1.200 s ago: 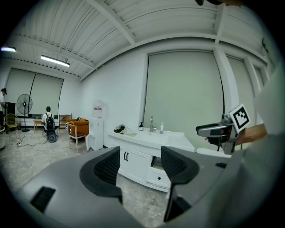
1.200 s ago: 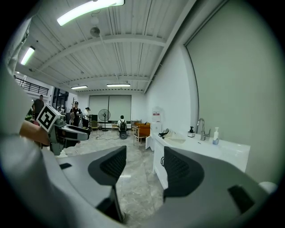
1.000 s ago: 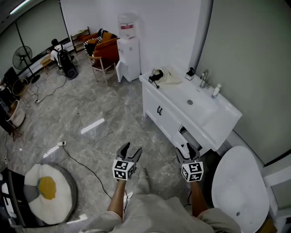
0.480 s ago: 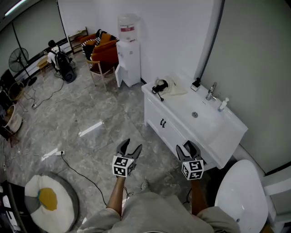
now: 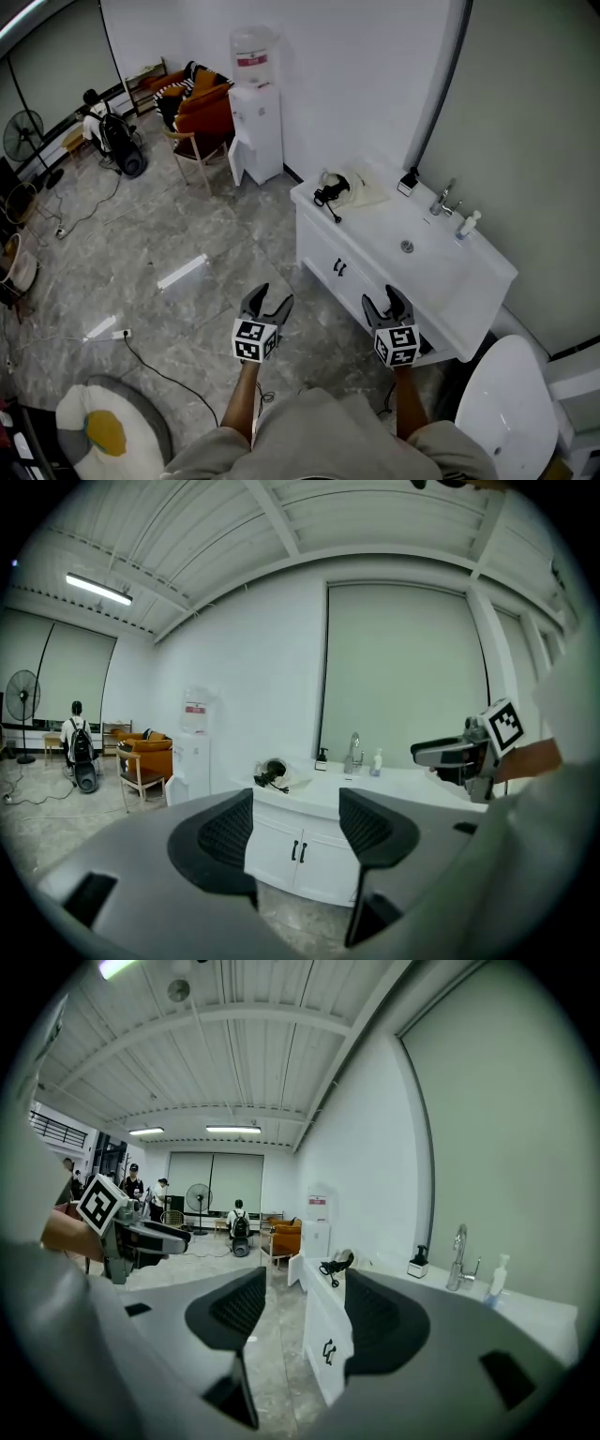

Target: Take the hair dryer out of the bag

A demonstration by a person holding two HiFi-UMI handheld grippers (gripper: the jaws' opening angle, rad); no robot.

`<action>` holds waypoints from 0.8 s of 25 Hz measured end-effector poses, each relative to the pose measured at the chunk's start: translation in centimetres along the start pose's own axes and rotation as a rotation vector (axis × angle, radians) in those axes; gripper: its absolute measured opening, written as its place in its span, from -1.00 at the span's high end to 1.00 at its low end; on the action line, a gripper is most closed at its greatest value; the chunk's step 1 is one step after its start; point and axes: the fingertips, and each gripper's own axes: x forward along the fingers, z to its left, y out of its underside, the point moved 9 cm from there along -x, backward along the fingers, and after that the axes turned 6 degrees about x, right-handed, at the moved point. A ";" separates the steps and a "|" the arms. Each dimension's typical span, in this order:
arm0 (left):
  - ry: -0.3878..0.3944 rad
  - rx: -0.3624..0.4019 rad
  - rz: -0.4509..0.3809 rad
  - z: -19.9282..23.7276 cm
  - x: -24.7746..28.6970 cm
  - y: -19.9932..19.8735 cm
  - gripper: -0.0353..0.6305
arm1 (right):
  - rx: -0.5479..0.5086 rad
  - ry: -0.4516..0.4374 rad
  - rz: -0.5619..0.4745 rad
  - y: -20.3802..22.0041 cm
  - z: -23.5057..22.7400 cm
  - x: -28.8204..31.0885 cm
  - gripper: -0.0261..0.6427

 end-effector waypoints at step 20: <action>-0.030 -0.023 0.034 6.8 7.3 0.8 0.10 | -0.009 -0.046 0.050 0.0 -2.2 11.2 0.19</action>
